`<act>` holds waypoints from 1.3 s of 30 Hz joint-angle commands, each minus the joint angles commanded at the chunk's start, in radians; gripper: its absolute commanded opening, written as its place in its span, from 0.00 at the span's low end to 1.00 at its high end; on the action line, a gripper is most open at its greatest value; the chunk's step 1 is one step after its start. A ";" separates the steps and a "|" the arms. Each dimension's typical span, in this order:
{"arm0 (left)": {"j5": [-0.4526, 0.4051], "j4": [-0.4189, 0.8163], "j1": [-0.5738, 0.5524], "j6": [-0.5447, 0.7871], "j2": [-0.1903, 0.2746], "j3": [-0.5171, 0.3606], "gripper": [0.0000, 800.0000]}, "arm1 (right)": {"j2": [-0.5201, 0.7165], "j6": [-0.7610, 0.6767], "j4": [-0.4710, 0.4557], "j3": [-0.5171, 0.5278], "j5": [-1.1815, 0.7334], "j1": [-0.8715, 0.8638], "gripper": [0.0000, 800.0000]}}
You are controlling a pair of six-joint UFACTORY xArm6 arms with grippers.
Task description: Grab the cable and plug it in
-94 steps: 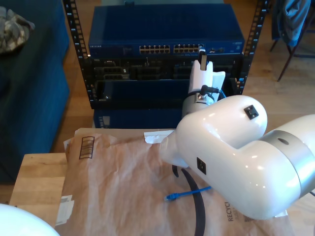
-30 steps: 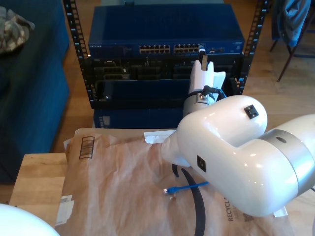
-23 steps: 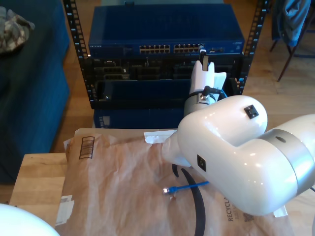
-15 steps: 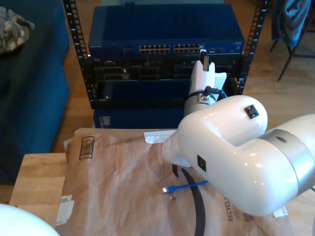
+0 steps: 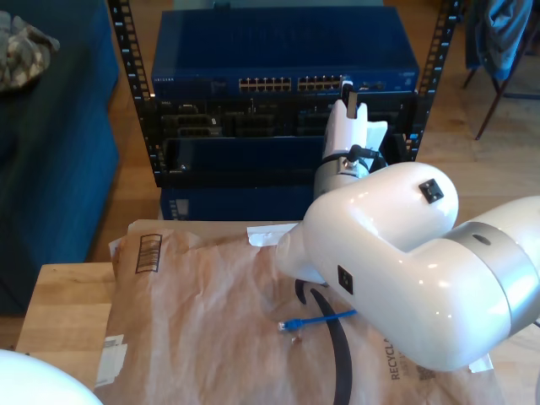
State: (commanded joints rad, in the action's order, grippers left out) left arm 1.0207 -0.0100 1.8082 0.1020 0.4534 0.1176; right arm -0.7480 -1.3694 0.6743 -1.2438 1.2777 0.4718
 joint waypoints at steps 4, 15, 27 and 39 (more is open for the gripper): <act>0.000 0.000 0.000 0.000 0.000 0.000 1.00 | 0.000 0.000 0.000 0.000 -0.002 0.002 0.00; 0.000 0.000 0.000 0.000 0.000 0.000 1.00 | -0.021 0.000 0.000 -0.032 -0.003 -0.003 0.00; 0.000 0.000 0.000 0.000 0.000 0.000 1.00 | -0.025 0.000 -0.011 -0.041 -0.005 -0.014 0.00; 0.000 0.000 0.000 0.000 0.000 0.000 1.00 | 0.011 -0.003 -0.029 0.018 -0.002 -0.012 0.31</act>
State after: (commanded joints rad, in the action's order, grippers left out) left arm 1.0207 -0.0100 1.8082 0.1020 0.4534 0.1176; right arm -0.7373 -1.3725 0.6452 -1.2254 1.2762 0.4595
